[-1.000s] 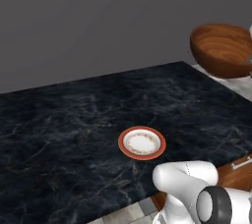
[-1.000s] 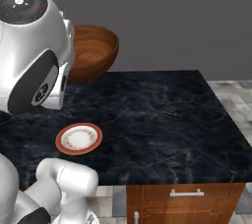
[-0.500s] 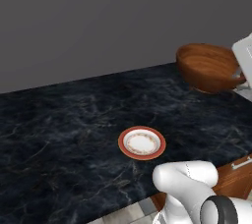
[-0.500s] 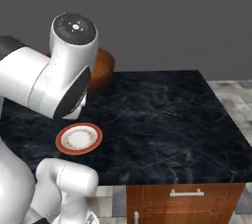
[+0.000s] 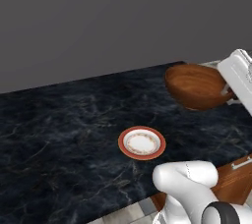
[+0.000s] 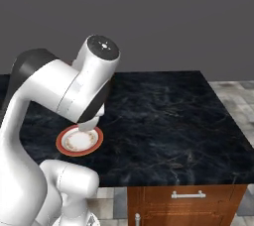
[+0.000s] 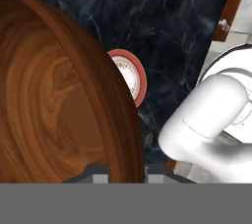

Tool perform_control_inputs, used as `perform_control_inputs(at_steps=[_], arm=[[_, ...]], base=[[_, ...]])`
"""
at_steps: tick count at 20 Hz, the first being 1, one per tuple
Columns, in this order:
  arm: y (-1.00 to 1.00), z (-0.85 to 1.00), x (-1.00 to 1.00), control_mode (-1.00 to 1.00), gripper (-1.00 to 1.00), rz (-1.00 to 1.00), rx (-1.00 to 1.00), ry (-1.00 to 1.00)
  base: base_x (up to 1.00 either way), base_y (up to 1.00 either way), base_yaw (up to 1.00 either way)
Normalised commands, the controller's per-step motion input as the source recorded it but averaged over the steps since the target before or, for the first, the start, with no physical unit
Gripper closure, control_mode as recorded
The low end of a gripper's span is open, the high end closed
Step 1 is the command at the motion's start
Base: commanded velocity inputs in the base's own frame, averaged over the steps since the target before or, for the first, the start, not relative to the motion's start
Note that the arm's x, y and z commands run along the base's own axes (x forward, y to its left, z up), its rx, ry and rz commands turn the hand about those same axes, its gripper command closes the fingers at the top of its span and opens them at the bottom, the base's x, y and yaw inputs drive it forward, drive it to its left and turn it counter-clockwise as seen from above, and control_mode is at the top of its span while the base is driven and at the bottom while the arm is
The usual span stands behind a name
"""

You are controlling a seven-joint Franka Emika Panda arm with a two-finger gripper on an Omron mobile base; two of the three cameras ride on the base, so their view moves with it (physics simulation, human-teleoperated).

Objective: Move the bowls from the cabinet to the plates on the dining table.

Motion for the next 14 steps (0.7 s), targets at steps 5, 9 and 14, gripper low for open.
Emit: perform_control_inputs(at_steps=[5, 9, 14], arm=[[0.04, -0.5, 0.15, -1.0, 1.0, 0.22, 0.0, -0.04], [0.03, -0.52, 0.23, -1.0, 1.0, 0.2, -0.05, -0.04], [0.0, -0.45, 0.29, -1.0, 1.0, 0.18, -0.07, -0.06]], base=[[0.0, 0.0, 0.0], [0.0, 0.0, 0.0], [0.0, 0.0, 0.0]])
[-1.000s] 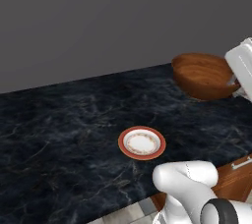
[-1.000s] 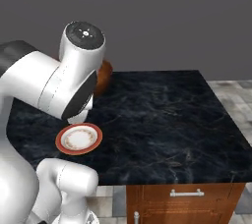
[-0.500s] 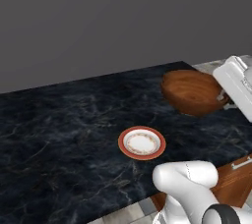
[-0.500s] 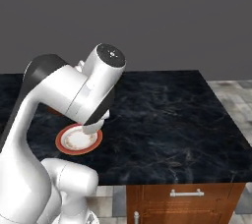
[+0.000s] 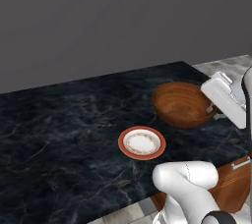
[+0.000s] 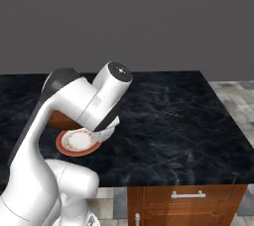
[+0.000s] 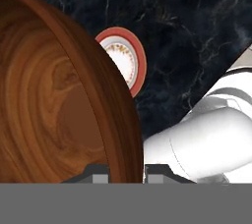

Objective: Move the bowls from the cabinet to the plates on the dining table.

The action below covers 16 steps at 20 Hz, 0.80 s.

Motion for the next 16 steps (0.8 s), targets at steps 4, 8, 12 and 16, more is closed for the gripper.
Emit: perform_control_inputs(at_steps=[4, 8, 12, 16], arm=[[0.0, -0.38, 0.34, -1.0, 1.0, 0.17, -0.02, -0.03], [0.0, -0.34, 0.34, -1.0, 1.0, 0.17, 0.0, -0.02], [0.0, -0.25, 0.32, -1.0, 1.0, 0.17, 0.0, 0.0], [0.03, -0.15, 0.24, -1.0, 1.0, 0.15, 0.0, 0.05]], base=[[0.0, 0.0, 0.0], [0.0, 0.0, 0.0], [0.0, 0.0, 0.0], [0.0, 0.0, 0.0]])
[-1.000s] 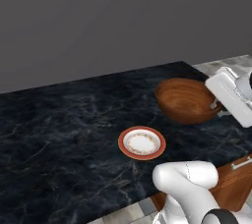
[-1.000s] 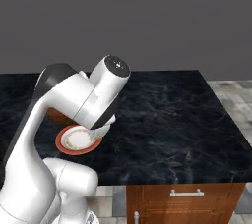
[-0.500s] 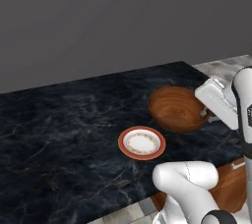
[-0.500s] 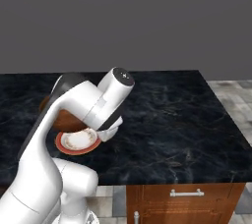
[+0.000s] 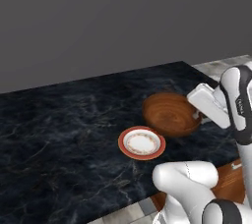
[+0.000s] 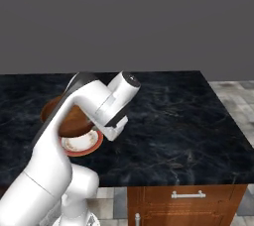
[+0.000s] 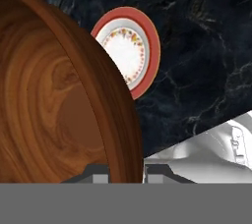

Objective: Move the bowls from the cabinet to the plates on the dining table.

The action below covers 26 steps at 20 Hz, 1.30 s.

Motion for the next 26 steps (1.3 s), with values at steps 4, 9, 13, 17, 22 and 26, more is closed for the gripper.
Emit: perform_control_inputs(at_steps=[4, 9, 13, 17, 22, 26], arm=[[0.08, -0.16, 0.19, -1.0, 1.0, 0.13, 0.0, 0.11], [0.13, -0.18, 0.22, -1.0, 1.0, 0.11, 0.0, 0.11], [0.2, -0.31, 0.14, -1.0, 1.0, 0.07, -0.01, -0.01], [0.15, -0.33, 0.12, -1.0, 1.0, 0.07, -0.04, -0.05], [0.09, -0.27, 0.2, -1.0, 1.0, 0.06, -0.02, -0.04], [0.04, -0.22, 0.23, -1.0, 1.0, 0.06, 0.02, -0.01]], base=[[0.0, 0.0, 0.0], [0.0, 0.0, 0.0], [0.0, 0.0, 0.0], [0.0, 0.0, 0.0], [0.0, 0.0, 0.0], [0.0, 0.0, 0.0]])
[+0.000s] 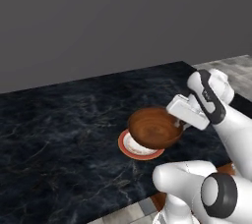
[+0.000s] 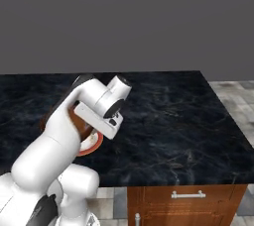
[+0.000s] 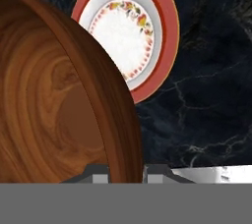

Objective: Move the bowls from the cabinet to the plates on the dining table.

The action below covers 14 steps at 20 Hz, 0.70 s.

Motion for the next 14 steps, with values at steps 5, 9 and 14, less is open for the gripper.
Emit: perform_control_inputs(at_steps=[5, 9, 14], arm=[[0.04, -0.24, 0.25, -1.0, 1.0, 0.05, 0.05, 0.01], [0.0, -0.27, 0.24, -1.0, 1.0, 0.04, 0.04, 0.04], [-0.04, -0.21, 0.24, -1.0, 1.0, 0.03, 0.02, 0.05]], base=[[0.0, 0.0, 0.0], [0.0, 0.0, 0.0], [0.0, 0.0, 0.0]])
